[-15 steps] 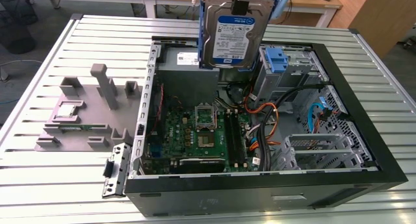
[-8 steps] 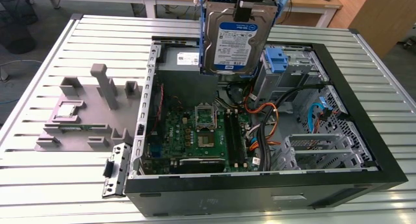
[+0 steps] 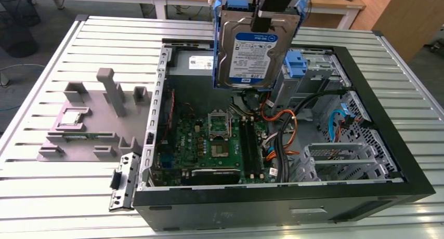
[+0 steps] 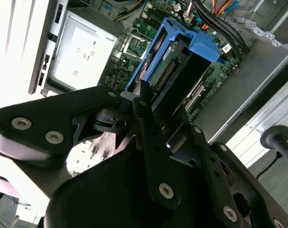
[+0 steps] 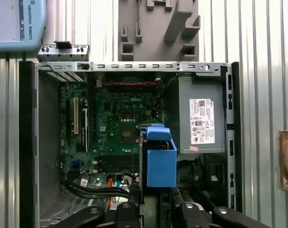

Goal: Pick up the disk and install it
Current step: 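Pick up the disk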

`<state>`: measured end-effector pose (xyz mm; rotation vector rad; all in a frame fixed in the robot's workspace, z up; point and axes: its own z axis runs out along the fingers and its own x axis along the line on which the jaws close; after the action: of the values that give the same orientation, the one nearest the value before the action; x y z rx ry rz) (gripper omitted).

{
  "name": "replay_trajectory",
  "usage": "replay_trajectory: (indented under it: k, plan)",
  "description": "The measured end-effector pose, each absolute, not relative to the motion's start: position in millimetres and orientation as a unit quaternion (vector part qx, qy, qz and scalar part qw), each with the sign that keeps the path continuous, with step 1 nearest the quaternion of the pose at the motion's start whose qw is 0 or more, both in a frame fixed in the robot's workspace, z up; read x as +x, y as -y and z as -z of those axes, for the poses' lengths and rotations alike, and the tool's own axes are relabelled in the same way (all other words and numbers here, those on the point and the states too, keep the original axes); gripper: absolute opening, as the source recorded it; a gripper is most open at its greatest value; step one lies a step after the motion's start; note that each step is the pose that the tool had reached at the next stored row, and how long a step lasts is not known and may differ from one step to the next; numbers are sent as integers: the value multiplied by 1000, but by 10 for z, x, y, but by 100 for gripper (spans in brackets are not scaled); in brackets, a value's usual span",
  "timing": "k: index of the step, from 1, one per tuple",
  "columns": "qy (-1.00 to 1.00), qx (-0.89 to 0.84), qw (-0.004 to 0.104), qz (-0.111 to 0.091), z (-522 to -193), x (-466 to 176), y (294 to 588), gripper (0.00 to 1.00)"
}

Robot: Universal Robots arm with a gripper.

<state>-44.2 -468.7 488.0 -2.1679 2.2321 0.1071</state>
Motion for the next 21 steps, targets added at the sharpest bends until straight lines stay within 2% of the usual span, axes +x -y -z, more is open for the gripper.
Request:
replay_trajectory:
  k: [8,21]
  plan:
    - [-717,-696,14,-34,-4874,-443,4841,35]
    - [-717,-696,14,-34,-4873,-442,4924,35]
